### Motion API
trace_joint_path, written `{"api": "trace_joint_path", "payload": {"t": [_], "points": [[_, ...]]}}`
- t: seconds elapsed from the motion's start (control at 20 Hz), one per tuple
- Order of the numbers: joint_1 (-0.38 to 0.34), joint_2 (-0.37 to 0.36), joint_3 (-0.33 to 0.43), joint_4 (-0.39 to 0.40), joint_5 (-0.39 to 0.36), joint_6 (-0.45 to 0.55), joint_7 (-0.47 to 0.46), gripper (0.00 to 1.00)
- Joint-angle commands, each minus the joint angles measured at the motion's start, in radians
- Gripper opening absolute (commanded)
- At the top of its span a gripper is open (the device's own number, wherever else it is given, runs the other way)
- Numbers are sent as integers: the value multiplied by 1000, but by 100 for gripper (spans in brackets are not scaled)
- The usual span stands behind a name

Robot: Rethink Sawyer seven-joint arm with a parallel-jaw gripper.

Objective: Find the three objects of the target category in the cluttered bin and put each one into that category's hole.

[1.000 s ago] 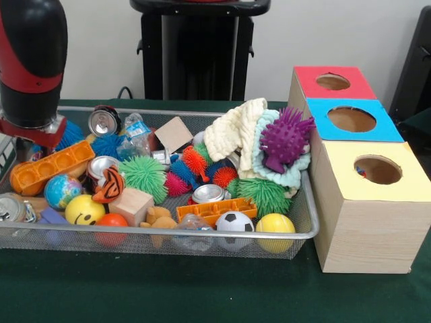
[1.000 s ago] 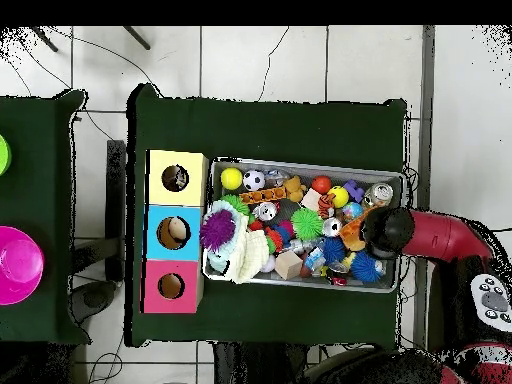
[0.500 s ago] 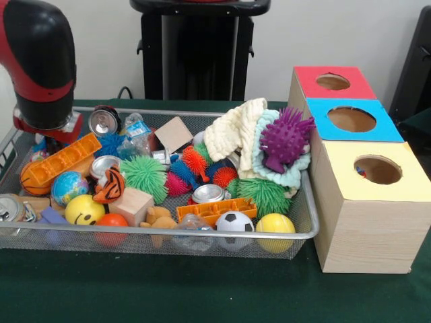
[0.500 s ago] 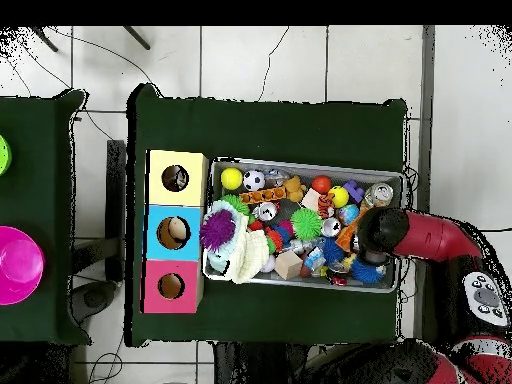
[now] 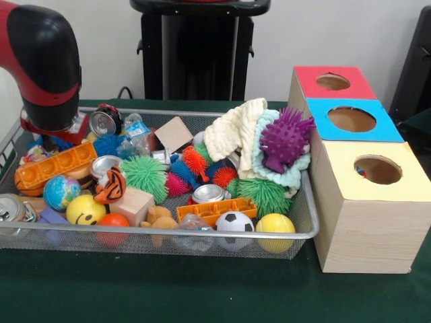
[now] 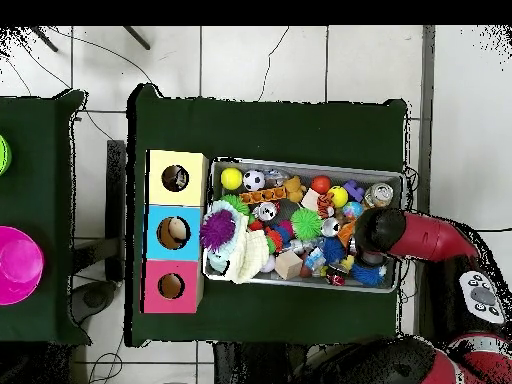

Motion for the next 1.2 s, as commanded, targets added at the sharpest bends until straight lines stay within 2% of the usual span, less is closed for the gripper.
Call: {"api": "trace_joint_path", "payload": {"t": [0.05,0.5,0.6,0.75,0.85,1.2], "points": [[0,73,68,58,-10,-42,-24,100],[-2,59,77,55,-39,-135,-30,100],[0,44,79,60,-41,-156,-31,100],[7,11,85,61,-68,-247,-36,100],[12,-12,89,50,-72,-257,-55,100],[17,-80,102,12,-39,-106,-135,100]]}}
